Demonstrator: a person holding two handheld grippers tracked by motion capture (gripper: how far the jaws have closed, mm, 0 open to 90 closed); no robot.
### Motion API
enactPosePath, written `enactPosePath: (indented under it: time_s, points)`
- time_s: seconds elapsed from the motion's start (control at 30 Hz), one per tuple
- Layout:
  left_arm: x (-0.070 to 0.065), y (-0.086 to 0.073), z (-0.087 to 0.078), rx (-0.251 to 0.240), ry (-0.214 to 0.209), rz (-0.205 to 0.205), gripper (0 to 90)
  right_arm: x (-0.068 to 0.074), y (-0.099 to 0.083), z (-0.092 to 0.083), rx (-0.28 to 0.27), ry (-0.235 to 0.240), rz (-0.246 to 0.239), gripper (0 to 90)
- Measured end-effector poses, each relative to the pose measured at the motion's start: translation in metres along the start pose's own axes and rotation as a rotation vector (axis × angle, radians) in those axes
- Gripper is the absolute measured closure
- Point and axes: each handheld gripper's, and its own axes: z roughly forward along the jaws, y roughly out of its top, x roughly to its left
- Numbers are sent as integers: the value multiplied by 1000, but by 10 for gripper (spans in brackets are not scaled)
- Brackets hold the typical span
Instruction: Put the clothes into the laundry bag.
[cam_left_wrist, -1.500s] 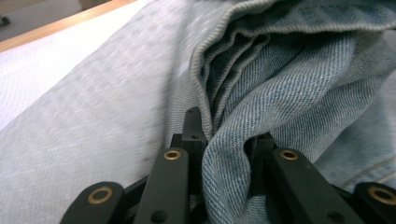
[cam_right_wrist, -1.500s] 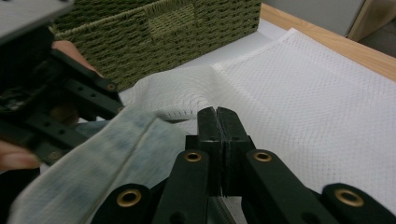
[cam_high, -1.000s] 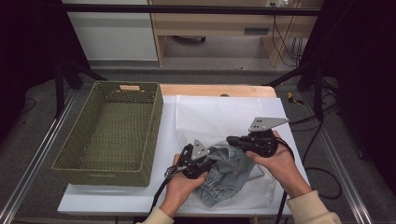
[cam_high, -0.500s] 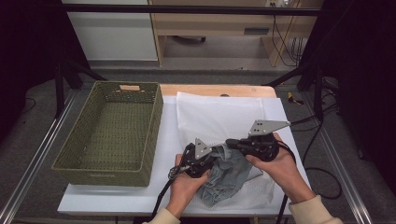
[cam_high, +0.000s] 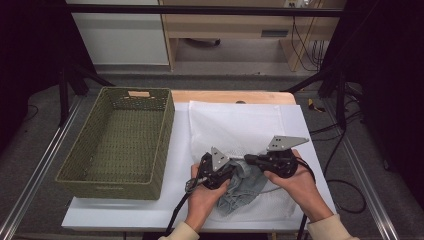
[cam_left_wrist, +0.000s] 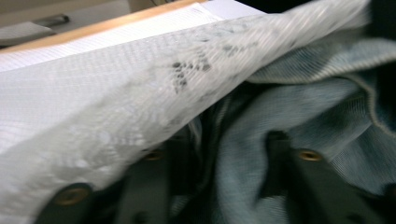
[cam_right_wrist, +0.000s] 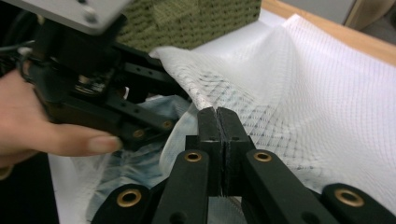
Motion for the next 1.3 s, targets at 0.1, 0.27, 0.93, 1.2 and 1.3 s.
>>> enactPosePath:
  time_s: [0.1, 0.27, 0.93, 1.2, 1.3]
  points:
    - [-1, -2, -8, -9, -9, 27, 460, -2, -10, 6, 1, -4, 19, 896]
    - [0, -8, -28, -19, -33, 63, 438, 0, -21, 14, -1, -8, 35, 896]
    - [21, -25, -80, -127, 9, 0, 420, 20, -37, 24, -10, -30, 25, 895]
    - [30, -24, -86, -154, 27, -30, 379, 35, -37, 19, -6, 4, 12, 895]
    - [32, -24, -89, -160, 25, -29, 335, 43, -39, 18, 2, 26, 11, 895]
